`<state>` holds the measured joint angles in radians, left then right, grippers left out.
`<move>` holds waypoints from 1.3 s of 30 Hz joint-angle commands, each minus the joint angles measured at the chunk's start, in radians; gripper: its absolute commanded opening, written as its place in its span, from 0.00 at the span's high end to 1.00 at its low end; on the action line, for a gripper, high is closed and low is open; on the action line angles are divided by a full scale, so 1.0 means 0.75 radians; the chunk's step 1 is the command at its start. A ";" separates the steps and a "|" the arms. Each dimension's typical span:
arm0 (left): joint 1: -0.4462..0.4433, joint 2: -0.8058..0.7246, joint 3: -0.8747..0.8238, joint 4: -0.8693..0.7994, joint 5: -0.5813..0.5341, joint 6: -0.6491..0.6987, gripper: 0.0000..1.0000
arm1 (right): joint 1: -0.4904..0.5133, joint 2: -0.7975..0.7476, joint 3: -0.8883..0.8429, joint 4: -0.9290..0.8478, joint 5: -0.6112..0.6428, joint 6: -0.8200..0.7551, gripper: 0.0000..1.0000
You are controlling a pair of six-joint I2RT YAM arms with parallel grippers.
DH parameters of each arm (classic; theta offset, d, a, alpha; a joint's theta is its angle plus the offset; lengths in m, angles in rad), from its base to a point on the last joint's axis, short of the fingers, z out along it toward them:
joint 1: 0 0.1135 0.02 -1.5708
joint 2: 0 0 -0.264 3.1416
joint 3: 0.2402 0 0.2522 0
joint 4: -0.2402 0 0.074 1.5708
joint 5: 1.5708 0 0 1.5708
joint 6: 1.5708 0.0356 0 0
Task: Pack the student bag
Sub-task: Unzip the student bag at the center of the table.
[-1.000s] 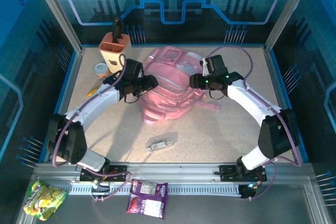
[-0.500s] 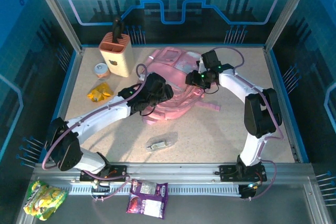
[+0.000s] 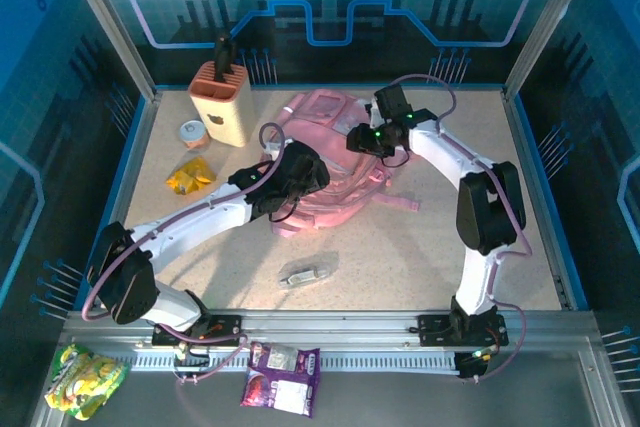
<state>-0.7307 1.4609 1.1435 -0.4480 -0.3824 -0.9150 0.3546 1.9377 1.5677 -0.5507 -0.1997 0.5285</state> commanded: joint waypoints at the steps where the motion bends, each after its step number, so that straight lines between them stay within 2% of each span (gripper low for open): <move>1: -0.022 0.029 0.040 -0.010 -0.055 -0.008 0.21 | 0.015 0.067 0.048 -0.052 -0.041 -0.040 0.57; 3: -0.024 0.032 0.036 -0.007 -0.062 -0.014 0.20 | 0.022 0.083 0.066 -0.073 -0.042 -0.043 0.60; 5: -0.033 0.028 0.029 -0.006 -0.079 -0.018 0.18 | 0.029 0.071 0.041 -0.051 -0.065 -0.045 0.69; 7: -0.050 0.034 0.030 -0.014 -0.099 -0.025 0.16 | 0.031 0.026 -0.002 -0.026 -0.082 -0.028 0.91; 8: -0.059 0.039 0.032 -0.028 -0.113 -0.038 0.15 | 0.033 -0.004 -0.032 -0.001 -0.084 -0.013 0.98; 9: -0.072 0.043 0.034 -0.038 -0.124 -0.052 0.15 | 0.035 -0.042 -0.070 0.029 -0.103 0.014 1.00; 16: -0.247 0.072 0.038 -0.154 -0.314 -0.249 0.02 | 0.088 -0.326 -0.316 0.231 -0.212 0.282 1.00; 20: -0.331 0.103 0.069 -0.146 -0.393 -0.302 0.01 | 0.122 -0.433 -0.435 0.357 -0.242 0.438 1.00; 24: -0.380 0.154 0.097 -0.188 -0.423 -0.440 0.01 | 0.154 -0.497 -0.508 0.424 -0.222 0.518 1.00; 27: -0.388 0.191 0.115 -0.243 -0.467 -0.503 0.01 | 0.155 -0.526 -0.548 0.465 -0.221 0.562 1.00; 31: -0.386 0.264 0.206 -0.296 -0.512 -0.475 0.01 | 0.156 -0.552 -0.594 0.522 -0.222 0.619 1.00; 36: -0.357 0.354 0.278 -0.374 -0.510 -0.521 0.01 | 0.156 -0.551 -0.613 0.580 -0.238 0.669 1.00; 39: -0.349 0.397 0.315 -0.461 -0.567 -0.617 0.01 | 0.159 -0.567 -0.629 0.616 -0.232 0.702 1.00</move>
<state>-1.0035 1.7302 1.3407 -0.6872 -0.7380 -1.2995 0.4622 1.5742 1.0988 -0.2047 -0.3180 1.0073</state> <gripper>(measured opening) 0.989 0.063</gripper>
